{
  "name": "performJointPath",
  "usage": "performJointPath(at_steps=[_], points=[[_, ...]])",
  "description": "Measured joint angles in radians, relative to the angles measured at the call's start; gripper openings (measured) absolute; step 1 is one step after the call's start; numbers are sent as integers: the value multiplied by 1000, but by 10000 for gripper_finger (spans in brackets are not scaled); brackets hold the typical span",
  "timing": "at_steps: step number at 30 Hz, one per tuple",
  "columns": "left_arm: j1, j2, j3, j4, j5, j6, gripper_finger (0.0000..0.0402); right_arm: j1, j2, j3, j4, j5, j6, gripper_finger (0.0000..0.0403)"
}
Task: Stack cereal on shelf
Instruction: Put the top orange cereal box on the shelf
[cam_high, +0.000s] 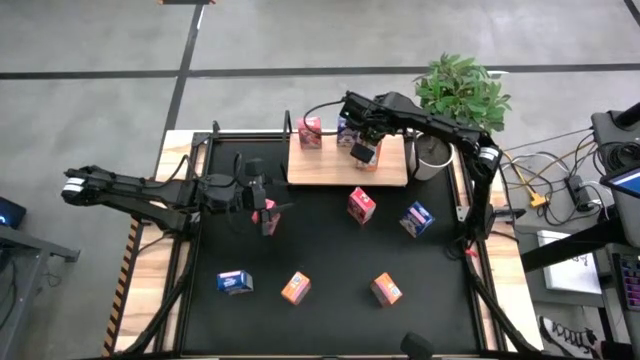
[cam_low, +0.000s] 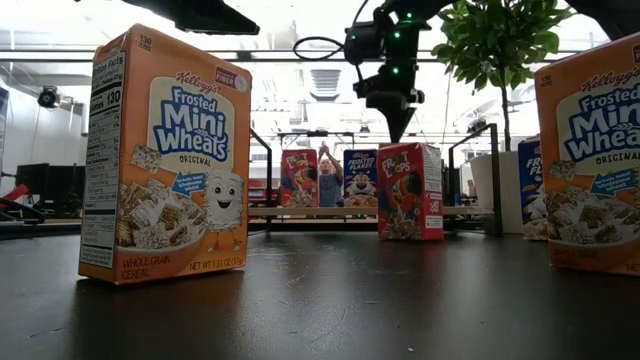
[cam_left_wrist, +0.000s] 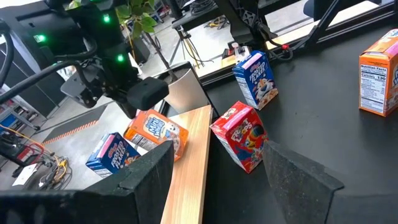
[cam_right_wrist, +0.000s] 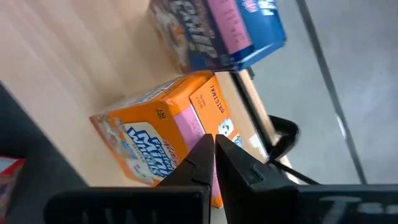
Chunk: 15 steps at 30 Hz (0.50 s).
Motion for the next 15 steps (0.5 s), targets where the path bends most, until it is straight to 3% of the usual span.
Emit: performJointPath(at_steps=[15], points=[[0,0,0,0,0,0,230,83,-5,20,-114,-24,76,9]])
